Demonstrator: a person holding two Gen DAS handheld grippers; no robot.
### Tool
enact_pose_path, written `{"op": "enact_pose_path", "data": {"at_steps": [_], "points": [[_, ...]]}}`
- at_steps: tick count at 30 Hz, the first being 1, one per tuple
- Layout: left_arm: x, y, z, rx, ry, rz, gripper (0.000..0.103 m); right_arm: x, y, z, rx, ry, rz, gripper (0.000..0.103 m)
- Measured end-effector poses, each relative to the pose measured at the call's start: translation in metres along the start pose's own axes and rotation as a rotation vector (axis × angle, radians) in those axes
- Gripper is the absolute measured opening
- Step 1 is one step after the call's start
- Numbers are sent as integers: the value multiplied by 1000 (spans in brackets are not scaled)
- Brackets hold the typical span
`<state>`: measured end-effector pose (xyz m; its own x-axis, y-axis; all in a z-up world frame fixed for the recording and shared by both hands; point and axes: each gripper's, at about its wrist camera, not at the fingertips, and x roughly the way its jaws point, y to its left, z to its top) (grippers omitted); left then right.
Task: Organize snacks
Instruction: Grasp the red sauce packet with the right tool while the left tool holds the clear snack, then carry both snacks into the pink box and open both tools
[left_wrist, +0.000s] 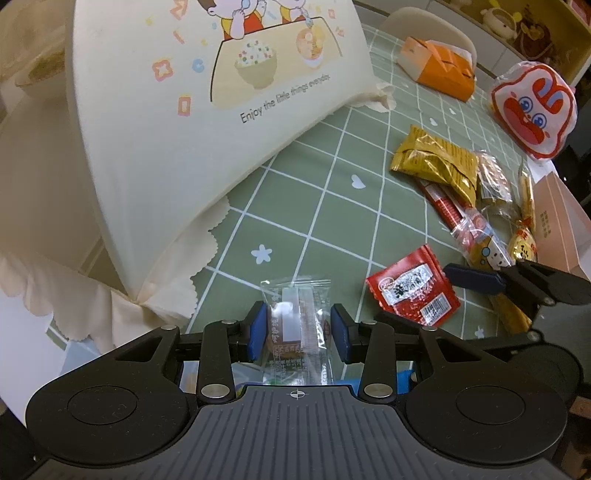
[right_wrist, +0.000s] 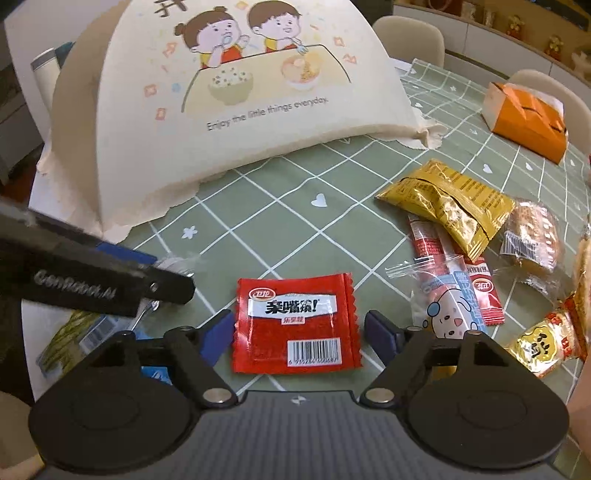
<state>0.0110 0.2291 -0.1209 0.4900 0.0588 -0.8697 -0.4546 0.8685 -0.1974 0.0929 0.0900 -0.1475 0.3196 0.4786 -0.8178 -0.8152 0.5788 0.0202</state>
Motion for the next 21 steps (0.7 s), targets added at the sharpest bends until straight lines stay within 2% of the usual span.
{"op": "enact_pose_path", "data": {"at_steps": [3,4,6,8,16,19,21], "points": [[0,0,0,-2,0,0,43,1,0,1,-5,4,10,78],[0,0,0,-3,1,0,43,-1,1,1,-8,7,18,73],[0,-1,0,-2,1,1,43,-6,3,0,-20,5,24,69],[0,-1,0,1,2,2,43,-14,4,-1,-36,-3,24,58],[2,-5,3,16,16,15,41,-37,3,-9,-32,3,24,53],[1,-12,3,8,31,-41,41,-53,-2,-13,-28,-13,15,53],[-4,-25,2,41,25,-83,41,-65,-8,-18,-18,-22,2,53]]}}
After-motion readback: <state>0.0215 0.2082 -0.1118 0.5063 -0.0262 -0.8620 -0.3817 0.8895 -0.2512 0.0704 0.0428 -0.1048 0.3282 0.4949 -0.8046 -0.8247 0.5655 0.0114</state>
